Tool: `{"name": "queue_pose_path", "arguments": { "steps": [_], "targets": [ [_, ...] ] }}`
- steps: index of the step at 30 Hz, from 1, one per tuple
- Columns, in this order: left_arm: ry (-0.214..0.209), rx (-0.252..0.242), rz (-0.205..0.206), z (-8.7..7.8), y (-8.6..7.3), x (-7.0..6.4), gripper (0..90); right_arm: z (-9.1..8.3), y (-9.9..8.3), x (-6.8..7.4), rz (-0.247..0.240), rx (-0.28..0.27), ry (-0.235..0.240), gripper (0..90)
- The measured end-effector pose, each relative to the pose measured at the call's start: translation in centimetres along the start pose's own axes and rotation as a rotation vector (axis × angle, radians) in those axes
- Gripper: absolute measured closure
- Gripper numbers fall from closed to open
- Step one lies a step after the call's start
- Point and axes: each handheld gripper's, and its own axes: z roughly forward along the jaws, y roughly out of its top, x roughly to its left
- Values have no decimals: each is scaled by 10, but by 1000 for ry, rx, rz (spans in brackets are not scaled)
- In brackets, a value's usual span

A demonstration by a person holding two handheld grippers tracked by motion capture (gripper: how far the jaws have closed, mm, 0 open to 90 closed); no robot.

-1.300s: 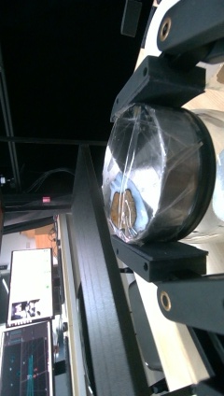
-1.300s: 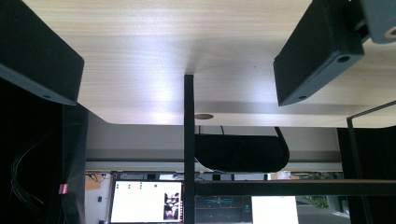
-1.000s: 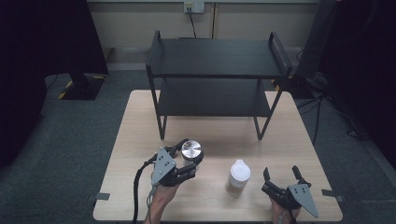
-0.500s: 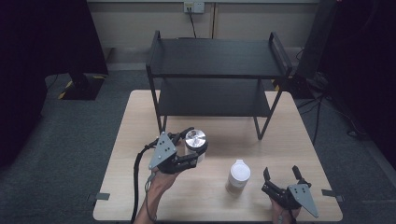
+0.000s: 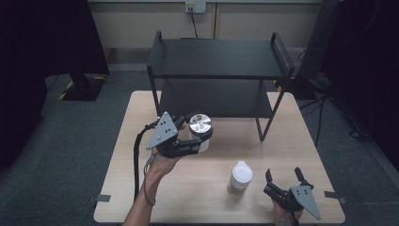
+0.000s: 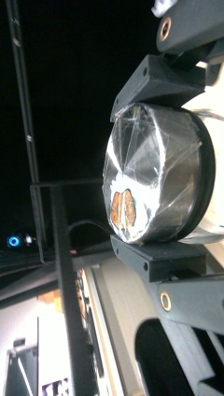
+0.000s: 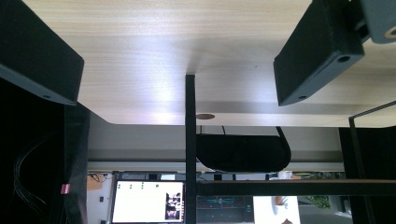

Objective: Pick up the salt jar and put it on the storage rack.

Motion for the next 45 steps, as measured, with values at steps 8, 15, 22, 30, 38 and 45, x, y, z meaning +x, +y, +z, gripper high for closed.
{"name": "queue_pose_path", "arguments": {
  "steps": [8,15,22,30,38,45],
  "targets": [
    [-11,2,-12,9,29,12,352,0,0,-1,2,0,4,2],
    [64,-24,-33,15,51,18,351,0,0,-1,1,1,3,2],
    [210,-41,-39,33,75,12,351,0,0,0,3,1,-2,2],
    [393,-79,-91,67,97,4,352,0,0,0,1,0,2,2],
    [506,-61,-62,99,113,9,352,0,0,-1,7,-3,1,2],
    [549,-19,-56,124,117,22,351,0,0,-1,9,-2,2,2]
  ]
}}
